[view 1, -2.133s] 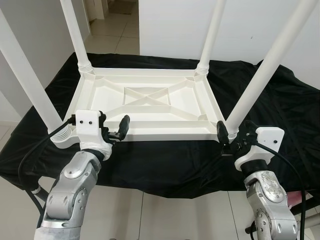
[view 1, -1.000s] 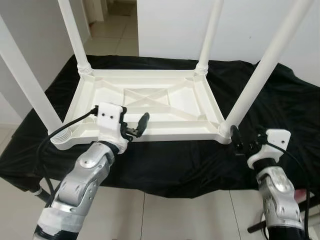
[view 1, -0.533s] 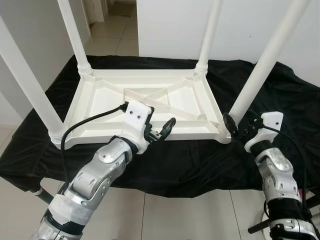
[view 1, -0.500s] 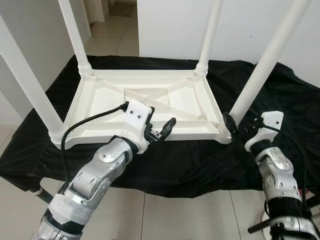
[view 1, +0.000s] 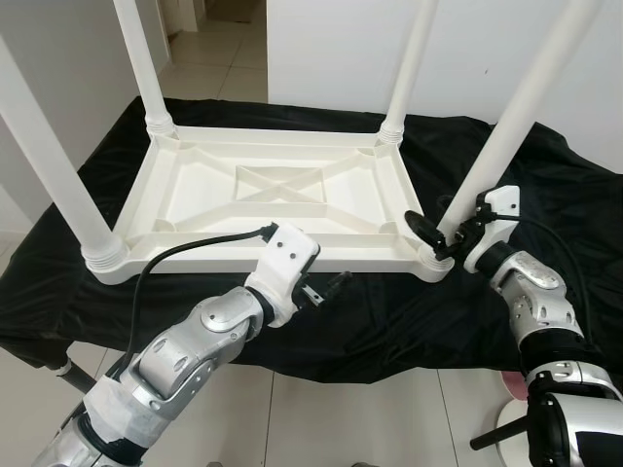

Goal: Building children table

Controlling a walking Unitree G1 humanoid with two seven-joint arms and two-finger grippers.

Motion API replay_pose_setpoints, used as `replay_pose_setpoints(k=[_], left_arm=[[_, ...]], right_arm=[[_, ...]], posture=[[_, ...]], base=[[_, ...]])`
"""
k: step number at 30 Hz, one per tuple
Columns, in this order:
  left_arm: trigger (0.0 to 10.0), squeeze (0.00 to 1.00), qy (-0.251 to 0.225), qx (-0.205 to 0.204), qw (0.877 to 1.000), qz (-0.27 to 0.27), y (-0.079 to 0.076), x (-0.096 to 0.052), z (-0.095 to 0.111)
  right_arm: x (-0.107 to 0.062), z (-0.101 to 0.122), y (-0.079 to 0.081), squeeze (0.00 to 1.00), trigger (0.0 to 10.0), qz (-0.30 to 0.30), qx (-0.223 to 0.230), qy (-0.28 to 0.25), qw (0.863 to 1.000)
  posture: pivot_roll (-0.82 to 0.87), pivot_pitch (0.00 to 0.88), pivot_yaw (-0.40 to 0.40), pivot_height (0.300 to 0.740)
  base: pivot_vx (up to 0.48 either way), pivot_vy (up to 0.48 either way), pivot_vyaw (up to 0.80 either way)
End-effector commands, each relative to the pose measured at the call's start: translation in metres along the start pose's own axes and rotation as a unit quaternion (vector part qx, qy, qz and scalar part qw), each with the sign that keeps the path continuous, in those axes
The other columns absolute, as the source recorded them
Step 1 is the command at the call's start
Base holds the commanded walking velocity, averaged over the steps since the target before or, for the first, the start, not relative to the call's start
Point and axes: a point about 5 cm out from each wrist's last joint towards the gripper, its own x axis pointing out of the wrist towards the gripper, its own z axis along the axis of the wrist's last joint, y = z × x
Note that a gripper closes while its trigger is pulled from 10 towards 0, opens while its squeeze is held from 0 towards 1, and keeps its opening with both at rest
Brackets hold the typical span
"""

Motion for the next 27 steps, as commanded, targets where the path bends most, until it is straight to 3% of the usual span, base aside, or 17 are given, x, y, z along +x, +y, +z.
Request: replay_pose_setpoints(k=[1,3,7,9,10,13,16,20,23,27], left_arm=[[10.0,0.0,0.002,0.0,0.979,-0.203,-0.015,-0.005,-0.001],[10.0,0.0,0.01,-0.011,0.984,-0.18,-0.002,-0.009,-0.001],[10.0,0.0,0.014,-0.013,0.985,-0.172,0.004,-0.013,-0.001],[10.0,0.0,0.018,-0.016,0.987,-0.158,0.014,-0.018,0.0],[10.0,0.0,0.018,-0.016,0.987,-0.158,0.014,-0.018,0.0],[10.0,0.0,0.023,-0.013,0.989,-0.148,0.024,-0.021,-0.003],[10.0,0.0,0.028,-0.008,0.988,-0.149,0.024,-0.021,-0.006],[10.0,0.0,0.031,-0.004,0.985,-0.171,0.014,-0.023,-0.01],[10.0,0.0,0.009,0.014,0.975,-0.223,-0.009,-0.024,-0.011],[10.0,0.0,0.005,0.002,0.968,-0.252,-0.017,-0.025,-0.011]], right_arm=[[0.003,-0.011,0.012,0.0,10.0,0.032,0.017,0.018,0.999],[0.002,-0.017,0.028,0.0,10.0,0.055,0.025,0.002,0.998],[0.001,-0.018,0.037,0.0,10.0,0.064,0.027,-0.008,0.998],[0.003,-0.02,0.058,0.0,10.0,0.082,0.034,-0.035,0.995],[0.003,-0.02,0.058,0.0,10.0,0.082,0.034,-0.035,0.995],[0.005,-0.022,0.081,0.0,10.0,0.081,0.046,-0.058,0.994],[0.004,-0.023,0.085,0.0,10.0,0.078,0.054,-0.063,0.994],[-0.002,-0.023,0.087,0.0,10.0,0.069,0.052,-0.064,0.994],[-0.01,-0.02,0.079,0.0,10.0,0.082,0.026,-0.046,0.995],[-0.011,-0.018,0.074,0.0,9.6,0.093,0.012,-0.033,0.995]], posture=[[0.03,0.0,-0.055,0.74],[0.02,0.0,-0.054,0.74],[0.02,0.0,-0.054,0.74],[0.01,0.0,-0.05,0.74],[0.01,0.0,-0.05,0.74],[0.01,0.0,-0.049,0.74],[0.01,0.0,-0.051,0.74],[0.0,0.0,-0.045,0.74],[-0.02,0.0,-0.033,0.74],[-0.03,0.0,-0.027,0.74]], base=[[0.0,0.0,0.0],[0.0,0.0,0.0],[0.0,0.0,0.0],[0.0,0.0,0.0],[0.0,0.0,0.0],[0.0,0.0,0.0],[0.0,0.0,0.0],[0.0,0.0,0.0],[0.0,0.0,0.0],[0.0,0.0,0.0]])
